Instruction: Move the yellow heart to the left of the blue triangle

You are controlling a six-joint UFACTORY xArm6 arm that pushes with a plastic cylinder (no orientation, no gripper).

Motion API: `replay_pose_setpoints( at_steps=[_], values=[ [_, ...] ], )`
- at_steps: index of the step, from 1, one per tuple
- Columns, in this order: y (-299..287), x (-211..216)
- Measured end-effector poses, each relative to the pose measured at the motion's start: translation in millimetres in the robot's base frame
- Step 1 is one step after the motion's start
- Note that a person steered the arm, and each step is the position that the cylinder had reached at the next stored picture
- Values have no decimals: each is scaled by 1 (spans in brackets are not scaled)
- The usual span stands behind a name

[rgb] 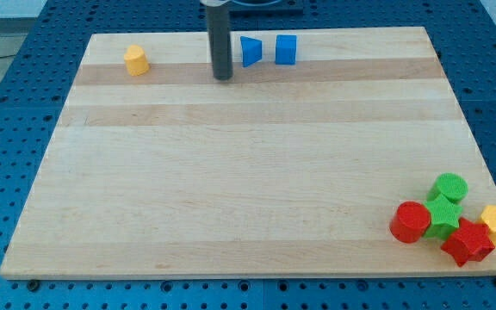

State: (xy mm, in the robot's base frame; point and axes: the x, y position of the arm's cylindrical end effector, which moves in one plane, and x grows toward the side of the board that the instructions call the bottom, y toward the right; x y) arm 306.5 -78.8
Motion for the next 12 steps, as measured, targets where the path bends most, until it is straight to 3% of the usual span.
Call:
replay_pose_setpoints(
  at_steps=[2,3,6,12],
  values=[
    [-130,3],
    [-147,3],
    [29,-3],
    [50,-20]
  ],
)
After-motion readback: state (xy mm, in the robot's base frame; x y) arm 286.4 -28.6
